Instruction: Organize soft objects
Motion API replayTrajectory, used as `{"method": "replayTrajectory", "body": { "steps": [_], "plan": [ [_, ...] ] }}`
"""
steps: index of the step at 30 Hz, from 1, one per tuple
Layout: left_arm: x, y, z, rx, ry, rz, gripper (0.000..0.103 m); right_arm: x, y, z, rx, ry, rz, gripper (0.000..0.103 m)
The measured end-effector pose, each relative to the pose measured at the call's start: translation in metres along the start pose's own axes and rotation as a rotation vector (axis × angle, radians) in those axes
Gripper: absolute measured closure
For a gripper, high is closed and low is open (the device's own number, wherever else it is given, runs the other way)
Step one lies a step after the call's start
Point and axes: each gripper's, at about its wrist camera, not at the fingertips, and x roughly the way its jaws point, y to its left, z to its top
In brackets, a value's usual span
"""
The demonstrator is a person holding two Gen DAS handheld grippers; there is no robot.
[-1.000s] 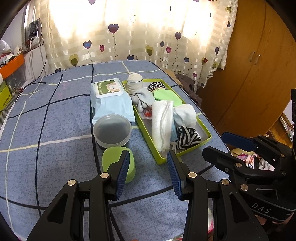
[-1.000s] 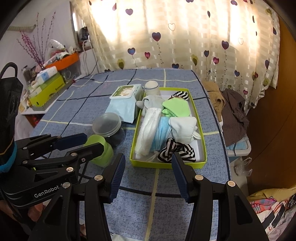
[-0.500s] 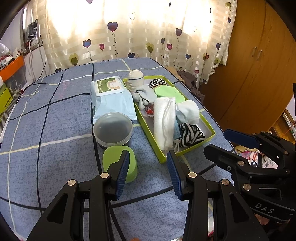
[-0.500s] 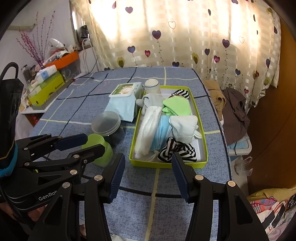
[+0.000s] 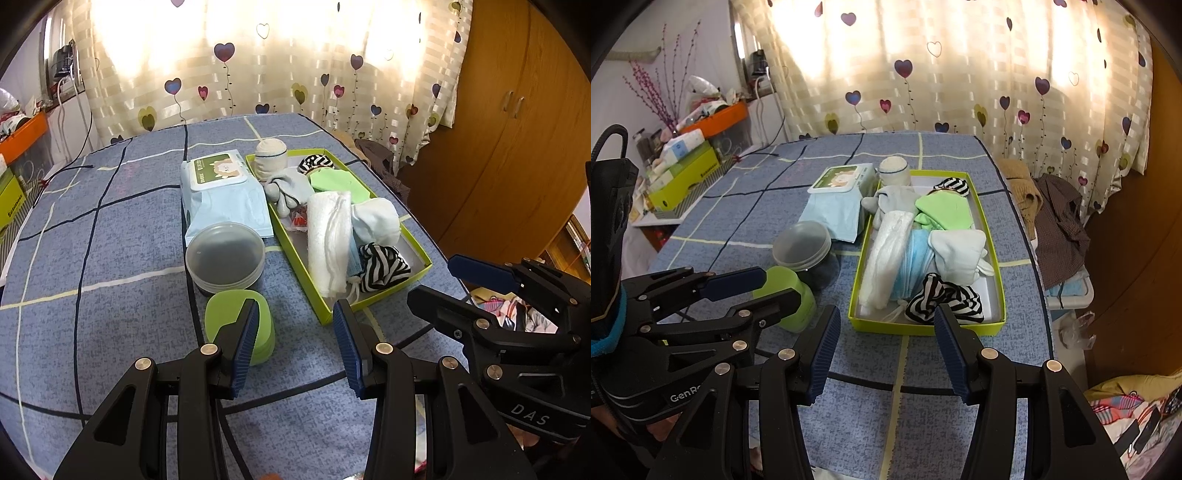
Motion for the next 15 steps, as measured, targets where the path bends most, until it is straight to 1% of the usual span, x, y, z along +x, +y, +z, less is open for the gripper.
{"method": "replayTrajectory", "body": {
  "steps": [15],
  "plan": [
    [-0.0011, 0.0002, 0.0002, 0.006, -0.001, 0.006, 0.06, 0.0014, 0.0018, 0.0, -0.003, 0.002, 0.001, 0.049]
  ]
}}
